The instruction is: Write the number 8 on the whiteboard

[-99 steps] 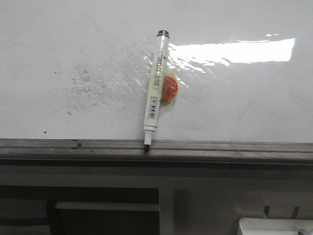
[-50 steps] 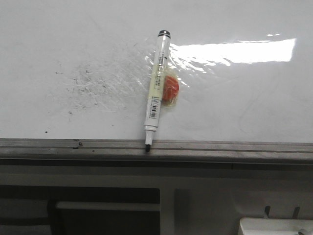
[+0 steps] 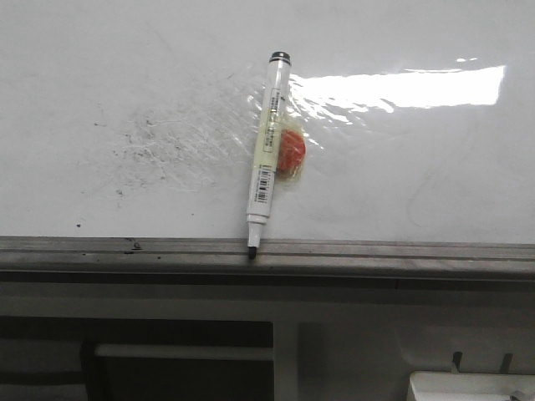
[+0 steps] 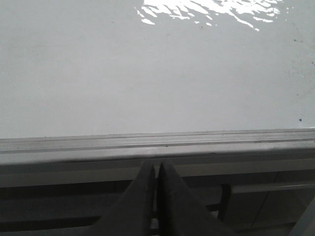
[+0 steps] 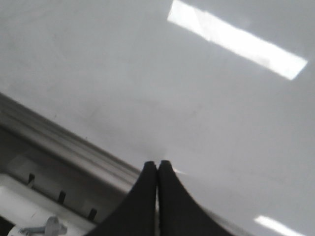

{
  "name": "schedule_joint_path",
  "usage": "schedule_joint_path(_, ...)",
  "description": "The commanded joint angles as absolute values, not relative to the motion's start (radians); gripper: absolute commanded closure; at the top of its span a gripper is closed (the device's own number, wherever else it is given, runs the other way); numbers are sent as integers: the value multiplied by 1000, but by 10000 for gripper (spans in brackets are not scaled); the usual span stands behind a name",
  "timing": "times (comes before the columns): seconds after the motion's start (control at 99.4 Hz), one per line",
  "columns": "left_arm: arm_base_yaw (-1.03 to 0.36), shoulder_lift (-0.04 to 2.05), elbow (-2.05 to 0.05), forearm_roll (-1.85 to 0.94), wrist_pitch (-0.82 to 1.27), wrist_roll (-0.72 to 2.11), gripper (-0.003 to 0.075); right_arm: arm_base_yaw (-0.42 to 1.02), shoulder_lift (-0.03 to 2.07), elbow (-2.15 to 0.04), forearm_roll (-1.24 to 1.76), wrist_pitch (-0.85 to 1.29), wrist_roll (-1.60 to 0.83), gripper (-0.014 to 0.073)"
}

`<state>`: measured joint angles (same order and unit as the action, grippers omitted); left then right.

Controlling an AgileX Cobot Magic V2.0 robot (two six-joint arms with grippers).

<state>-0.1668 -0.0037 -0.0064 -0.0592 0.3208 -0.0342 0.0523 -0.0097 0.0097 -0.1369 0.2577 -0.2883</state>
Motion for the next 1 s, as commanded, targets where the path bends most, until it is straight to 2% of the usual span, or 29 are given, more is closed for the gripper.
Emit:
schedule_joint_path(0.0, -166, -30, 32, -65, 262, -45, 741, 55, -31, 23, -159, 91, -289, 658)
schedule_joint_path(0.06, -166, -30, 32, -65, 262, -45, 741, 55, -31, 23, -117, 32, -284, 658)
schedule_joint_path(0.272, -166, -30, 32, -41, 222, -45, 741, 53, -31, 23, 449, -24, -235, 657)
schedule_joint_path(0.322, -166, -30, 32, -162, 169, -49, 741, 53, -31, 23, 518, -27, -235, 657)
schedule_joint_path(0.412, -168, -30, 32, -543, 62, -51, 741, 53, -31, 23, 575, -66, -235, 657)
schedule_joint_path(0.533, -168, -30, 30, -861, -98, -51, 741, 55, -31, 9, 727, -130, -235, 657)
schedule_joint_path(0.634, -168, -30, 30, -1106, -125, -50, 741, 55, -31, -30, 734, -124, -235, 657)
schedule_joint_path(0.785, -168, -24, -19, -981, -34, -16, 741, 55, -27, -133, 687, -41, -255, 657)
schedule_joint_path(0.986, -168, 190, -290, -553, 356, 45, 736, 55, 64, -384, 431, 352, -319, 650)
